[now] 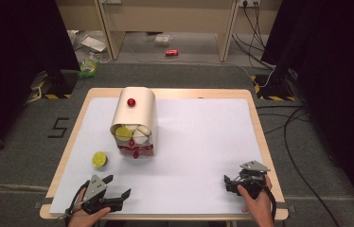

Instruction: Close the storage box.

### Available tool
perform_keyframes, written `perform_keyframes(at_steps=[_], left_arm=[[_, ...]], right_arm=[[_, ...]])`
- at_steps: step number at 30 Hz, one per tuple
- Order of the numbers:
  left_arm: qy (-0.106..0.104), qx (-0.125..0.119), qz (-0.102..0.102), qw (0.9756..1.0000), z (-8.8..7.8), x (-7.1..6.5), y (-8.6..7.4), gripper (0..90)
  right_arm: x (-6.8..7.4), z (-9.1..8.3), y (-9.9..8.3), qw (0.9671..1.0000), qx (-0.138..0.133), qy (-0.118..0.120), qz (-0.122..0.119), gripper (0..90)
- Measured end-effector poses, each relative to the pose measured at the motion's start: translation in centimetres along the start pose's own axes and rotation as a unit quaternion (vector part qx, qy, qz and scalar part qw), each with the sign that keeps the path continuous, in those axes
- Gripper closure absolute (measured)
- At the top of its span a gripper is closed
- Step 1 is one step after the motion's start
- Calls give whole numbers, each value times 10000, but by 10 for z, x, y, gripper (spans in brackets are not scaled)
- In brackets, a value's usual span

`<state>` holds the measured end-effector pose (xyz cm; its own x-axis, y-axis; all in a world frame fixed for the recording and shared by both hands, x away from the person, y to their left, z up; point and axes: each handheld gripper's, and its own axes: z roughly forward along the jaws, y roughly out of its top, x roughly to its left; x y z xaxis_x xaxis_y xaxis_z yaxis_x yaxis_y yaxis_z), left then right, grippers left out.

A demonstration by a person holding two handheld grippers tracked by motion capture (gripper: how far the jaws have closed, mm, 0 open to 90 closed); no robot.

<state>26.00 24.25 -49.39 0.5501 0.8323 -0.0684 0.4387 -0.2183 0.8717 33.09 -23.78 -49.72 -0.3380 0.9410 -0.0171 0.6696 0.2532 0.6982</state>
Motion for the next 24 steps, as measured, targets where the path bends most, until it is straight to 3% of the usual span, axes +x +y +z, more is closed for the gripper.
perform_keyframes(at_steps=[24], left_arm=[[16,104,164,9998,-10,-2,-19,150]], right_arm=[[0,0,0,10000,-1,-1,-3,10]])
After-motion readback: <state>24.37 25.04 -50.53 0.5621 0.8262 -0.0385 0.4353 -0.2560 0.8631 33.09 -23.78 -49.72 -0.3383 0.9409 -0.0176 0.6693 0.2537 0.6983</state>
